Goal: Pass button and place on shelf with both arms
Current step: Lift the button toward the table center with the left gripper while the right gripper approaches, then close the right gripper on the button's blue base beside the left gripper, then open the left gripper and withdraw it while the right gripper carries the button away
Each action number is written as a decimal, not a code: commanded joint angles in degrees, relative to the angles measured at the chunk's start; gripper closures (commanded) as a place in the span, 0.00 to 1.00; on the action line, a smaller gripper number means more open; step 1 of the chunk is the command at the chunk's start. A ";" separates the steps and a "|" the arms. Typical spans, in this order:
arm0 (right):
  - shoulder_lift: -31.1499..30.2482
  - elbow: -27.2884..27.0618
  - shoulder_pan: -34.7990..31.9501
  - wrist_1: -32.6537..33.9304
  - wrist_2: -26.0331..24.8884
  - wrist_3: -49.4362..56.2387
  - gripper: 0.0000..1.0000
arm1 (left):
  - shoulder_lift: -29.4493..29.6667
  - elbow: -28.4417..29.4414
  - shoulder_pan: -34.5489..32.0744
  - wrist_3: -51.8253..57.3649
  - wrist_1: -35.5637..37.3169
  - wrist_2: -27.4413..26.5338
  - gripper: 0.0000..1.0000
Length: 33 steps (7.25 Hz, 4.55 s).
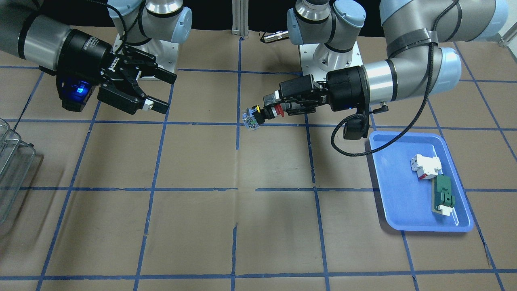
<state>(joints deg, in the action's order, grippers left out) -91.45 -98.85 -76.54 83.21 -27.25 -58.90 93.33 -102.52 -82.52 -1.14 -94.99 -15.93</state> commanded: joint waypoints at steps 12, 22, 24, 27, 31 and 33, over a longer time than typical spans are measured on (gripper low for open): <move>-6.81 -6.35 -1.33 1.33 8.68 -9.83 0.00 | -0.60 -5.06 -8.80 -8.61 1.65 19.36 1.00; -6.46 -7.05 -3.00 1.07 8.53 -12.90 0.54 | -0.95 -5.40 -8.80 -8.87 2.01 19.18 1.00; -6.54 -7.05 -3.00 1.42 8.88 -12.30 1.00 | -1.66 -5.67 -8.80 -8.96 1.92 19.09 1.00; -6.54 -6.97 -3.00 1.42 8.88 -12.38 1.00 | -1.66 -5.58 -8.80 -9.05 2.01 19.09 0.71; -6.46 -6.79 -3.00 1.42 8.79 -12.47 1.00 | -1.66 -4.71 -8.10 -9.92 2.09 18.57 0.00; -6.28 -6.27 -2.05 4.12 7.75 -11.51 1.00 | -2.01 -3.22 -6.17 -16.74 8.12 2.92 0.00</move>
<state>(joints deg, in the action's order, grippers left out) -97.84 -105.45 -79.26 85.35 -18.78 -70.94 91.39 -106.76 -89.83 -13.60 -90.40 -4.14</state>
